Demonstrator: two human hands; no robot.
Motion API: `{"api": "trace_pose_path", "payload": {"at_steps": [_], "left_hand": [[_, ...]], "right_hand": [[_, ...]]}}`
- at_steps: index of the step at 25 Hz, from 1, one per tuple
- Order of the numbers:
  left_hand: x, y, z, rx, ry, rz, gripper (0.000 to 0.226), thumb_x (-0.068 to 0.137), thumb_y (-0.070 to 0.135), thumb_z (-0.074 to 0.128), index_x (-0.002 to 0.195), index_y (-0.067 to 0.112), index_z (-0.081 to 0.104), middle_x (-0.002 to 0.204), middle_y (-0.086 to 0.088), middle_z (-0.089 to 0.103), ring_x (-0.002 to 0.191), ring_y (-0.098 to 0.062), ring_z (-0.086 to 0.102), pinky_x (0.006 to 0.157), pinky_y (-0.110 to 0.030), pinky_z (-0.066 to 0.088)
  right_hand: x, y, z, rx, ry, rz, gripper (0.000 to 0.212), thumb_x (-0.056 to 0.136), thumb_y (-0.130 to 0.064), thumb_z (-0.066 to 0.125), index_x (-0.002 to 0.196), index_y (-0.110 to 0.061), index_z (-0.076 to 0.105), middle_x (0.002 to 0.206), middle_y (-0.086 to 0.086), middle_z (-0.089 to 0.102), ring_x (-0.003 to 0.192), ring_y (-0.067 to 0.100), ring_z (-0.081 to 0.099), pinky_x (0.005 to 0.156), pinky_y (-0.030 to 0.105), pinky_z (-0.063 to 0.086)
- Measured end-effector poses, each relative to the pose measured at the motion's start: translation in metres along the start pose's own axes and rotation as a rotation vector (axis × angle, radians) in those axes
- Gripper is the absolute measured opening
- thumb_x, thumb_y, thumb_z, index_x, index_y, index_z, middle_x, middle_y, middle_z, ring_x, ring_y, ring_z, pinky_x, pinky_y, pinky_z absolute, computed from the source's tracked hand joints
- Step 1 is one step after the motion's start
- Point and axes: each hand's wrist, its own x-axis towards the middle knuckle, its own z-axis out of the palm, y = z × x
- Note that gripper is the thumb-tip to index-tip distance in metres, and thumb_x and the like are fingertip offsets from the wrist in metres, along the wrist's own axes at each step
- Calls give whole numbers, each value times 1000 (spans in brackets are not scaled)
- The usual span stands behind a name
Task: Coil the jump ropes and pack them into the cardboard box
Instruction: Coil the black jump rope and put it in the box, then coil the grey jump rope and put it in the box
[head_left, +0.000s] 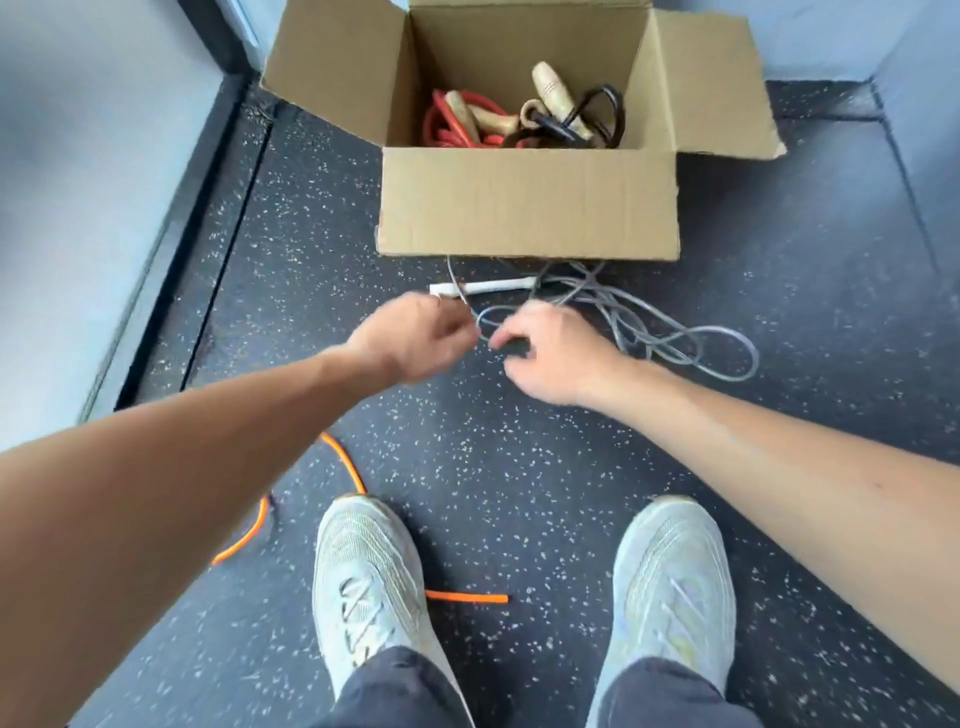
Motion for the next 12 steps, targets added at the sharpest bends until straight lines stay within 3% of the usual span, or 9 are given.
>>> {"api": "trace_pose_path", "payload": {"at_steps": [2, 4, 6, 7, 9, 12], "left_hand": [[16, -9, 22, 86, -180, -102, 36, 93, 36, 54, 128, 26, 59, 117, -7, 63, 109, -30, 61, 88, -38, 52], [33, -8, 41, 249, -260, -150, 64, 92, 37, 57, 151, 29, 34, 149, -14, 39, 137, -33, 36, 107, -50, 43], [41, 4, 51, 364, -360, -180, 73, 92, 39, 57, 156, 30, 23, 160, -15, 21, 145, -37, 21, 110, -55, 38], [42, 11, 54, 391, -402, -182, 69, 92, 38, 56, 154, 29, 26, 159, -15, 21, 143, -38, 23, 108, -55, 39], [34, 26, 56, 460, -460, -124, 51, 94, 35, 54, 143, 27, 42, 148, -12, 37, 132, -33, 35, 101, -51, 44], [5, 58, 38, 552, -501, 111, 42, 99, 51, 45, 128, 25, 61, 129, -4, 60, 126, -25, 46, 103, -46, 42]], "right_hand": [[15, 21, 15, -197, -190, 198, 69, 86, -20, 62, 149, -35, 39, 159, -3, 24, 118, 26, 56, 93, 39, 51], [32, 31, 18, -344, -198, 299, 86, 85, -20, 67, 156, -32, 20, 164, -2, 4, 118, 31, 54, 85, 39, 51], [43, 30, 19, -472, -152, 327, 86, 84, -19, 71, 155, -21, 23, 158, 12, 17, 118, 32, 55, 86, 40, 48], [45, 26, 18, -506, -128, 337, 77, 84, -18, 71, 150, -16, 32, 151, 15, 32, 118, 33, 57, 88, 39, 49], [44, 15, 14, -568, -136, 275, 50, 85, -14, 68, 132, -14, 54, 130, 11, 58, 115, 30, 62, 86, 36, 49], [10, -7, 1, -668, -214, 80, 30, 83, -16, 71, 113, -20, 67, 113, 4, 69, 109, 26, 66, 84, 34, 50]]}}
